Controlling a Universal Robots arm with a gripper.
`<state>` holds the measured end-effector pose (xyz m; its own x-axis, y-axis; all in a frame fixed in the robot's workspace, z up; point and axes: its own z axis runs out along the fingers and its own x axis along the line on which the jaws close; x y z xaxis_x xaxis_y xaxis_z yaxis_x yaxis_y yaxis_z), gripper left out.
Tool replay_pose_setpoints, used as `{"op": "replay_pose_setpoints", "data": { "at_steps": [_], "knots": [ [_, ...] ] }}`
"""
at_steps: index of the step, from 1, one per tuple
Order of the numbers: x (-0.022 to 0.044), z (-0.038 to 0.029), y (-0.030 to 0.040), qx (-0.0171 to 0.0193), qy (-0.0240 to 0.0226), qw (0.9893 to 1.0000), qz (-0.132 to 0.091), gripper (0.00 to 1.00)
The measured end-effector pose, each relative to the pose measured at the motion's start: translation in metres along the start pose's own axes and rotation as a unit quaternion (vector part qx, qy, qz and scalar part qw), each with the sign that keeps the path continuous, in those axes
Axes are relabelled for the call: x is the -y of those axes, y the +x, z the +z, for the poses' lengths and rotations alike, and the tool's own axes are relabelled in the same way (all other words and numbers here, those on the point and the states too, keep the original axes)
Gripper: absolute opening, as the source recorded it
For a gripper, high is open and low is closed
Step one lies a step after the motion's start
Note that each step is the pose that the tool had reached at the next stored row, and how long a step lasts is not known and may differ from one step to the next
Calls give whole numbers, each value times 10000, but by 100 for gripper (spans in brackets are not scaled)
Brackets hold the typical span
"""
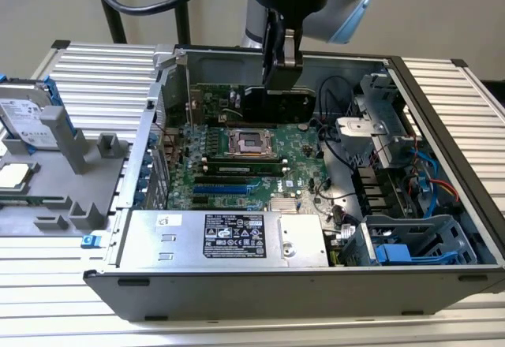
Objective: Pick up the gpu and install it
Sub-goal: 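Insert the gpu into the slot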
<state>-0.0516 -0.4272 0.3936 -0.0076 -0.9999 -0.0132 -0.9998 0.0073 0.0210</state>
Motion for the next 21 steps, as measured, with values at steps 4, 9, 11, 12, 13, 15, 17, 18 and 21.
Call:
{"op": "replay_pose_setpoints", "data": {
  "at_steps": [4, 9, 11, 12, 13, 15, 17, 18, 21],
  "knots": [
    [0, 15, 0, 0, 0, 10000, 0, 0],
    [1, 34, 1, 0, 0, 10000, 0, 0],
    [1, 42, 0, 0, 0, 10000, 0, 0],
    [1, 47, 1, 0, 0, 10000, 0, 0],
    [1, 50, 1, 0, 0, 10000, 0, 0],
    [1, 58, 1, 0, 0, 10000, 0, 0],
    [1, 65, 1, 0, 0, 10000, 0, 0],
    [2, 69, 1, 0, 0, 10000, 0, 0],
    [2, 73, 1, 0, 0, 10000, 0, 0]
  ]
}}
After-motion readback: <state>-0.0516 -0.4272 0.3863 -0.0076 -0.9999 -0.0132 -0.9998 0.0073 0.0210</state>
